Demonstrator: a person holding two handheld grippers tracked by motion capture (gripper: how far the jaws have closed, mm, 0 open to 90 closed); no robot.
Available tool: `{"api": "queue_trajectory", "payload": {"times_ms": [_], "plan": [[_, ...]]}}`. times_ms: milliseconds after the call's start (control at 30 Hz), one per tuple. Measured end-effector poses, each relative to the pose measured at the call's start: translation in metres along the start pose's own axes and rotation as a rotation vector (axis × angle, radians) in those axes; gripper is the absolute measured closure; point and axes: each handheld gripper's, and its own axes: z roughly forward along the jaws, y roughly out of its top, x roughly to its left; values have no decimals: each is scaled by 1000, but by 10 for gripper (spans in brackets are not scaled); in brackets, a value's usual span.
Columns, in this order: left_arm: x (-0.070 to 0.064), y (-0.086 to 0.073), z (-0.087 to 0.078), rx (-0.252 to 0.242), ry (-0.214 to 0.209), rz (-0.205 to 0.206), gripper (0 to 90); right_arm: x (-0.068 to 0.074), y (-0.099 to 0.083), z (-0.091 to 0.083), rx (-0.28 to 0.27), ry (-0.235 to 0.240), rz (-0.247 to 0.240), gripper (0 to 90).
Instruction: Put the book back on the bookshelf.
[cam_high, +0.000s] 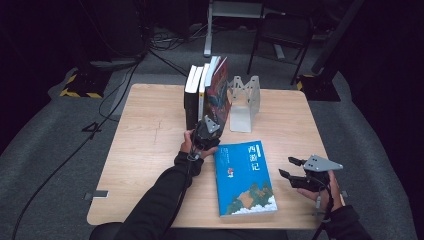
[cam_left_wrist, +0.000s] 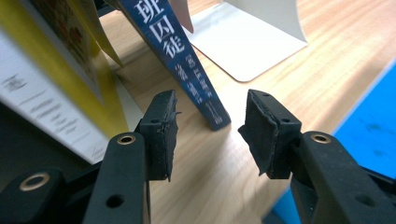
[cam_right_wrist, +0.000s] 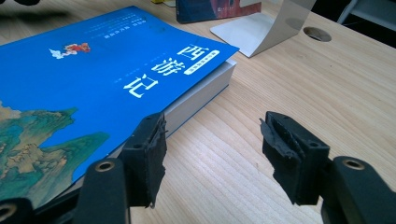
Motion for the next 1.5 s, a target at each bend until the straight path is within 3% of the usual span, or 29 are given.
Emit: {"api": "queue_trajectory", "payload": {"times_ms": [133, 267, 300, 500, 600, 667, 767, 900, 967, 1100, 1233, 1267, 1400, 1500], "plan": [[3, -9, -12, 6, -50, 26, 525, 3, 1, 1, 8, 8, -7, 396], [3, -16, -22, 12, -73, 59, 499, 4, 1, 1, 9, 17, -9, 394], [2, -20, -29, 20, -79, 85, 499, 4, 1, 1, 9, 17, -9, 394], [0, -32, -51, 31, -142, 113, 447, 9, 0, -1, 16, 45, -12, 388], [-5, -46, -69, 51, -173, 165, 411, 15, -4, -5, 45, 72, -28, 382], [-7, -50, -74, 57, -187, 178, 405, 16, -5, -6, 52, 82, -33, 379], [-13, -64, -89, 100, -214, 247, 371, 20, -10, -10, 68, 107, -24, 365], [-29, -86, -104, 157, -283, 267, 329, 27, -21, -14, 122, 151, -28, 360], [-37, -94, -110, 174, -339, 276, 310, 32, -25, -17, 148, 176, -36, 349], [-47, -102, -116, 200, -389, 280, 258, 37, -31, -20, 170, 202, -57, 327], [-64, -107, -122, 201, -430, 280, 234, 42, -39, -26, 170, 281, -70, 325], [-69, -108, -124, 201, -467, 282, 232, 44, -40, -27, 171, 302, -82, 324], [-78, -110, -125, 202, -493, 290, 214, 54, -41, -27, 180, 351, -120, 324], [-85, -109, -122, 202, -509, 282, 194, 59, -40, -23, 179, 358, -127, 325]]}}
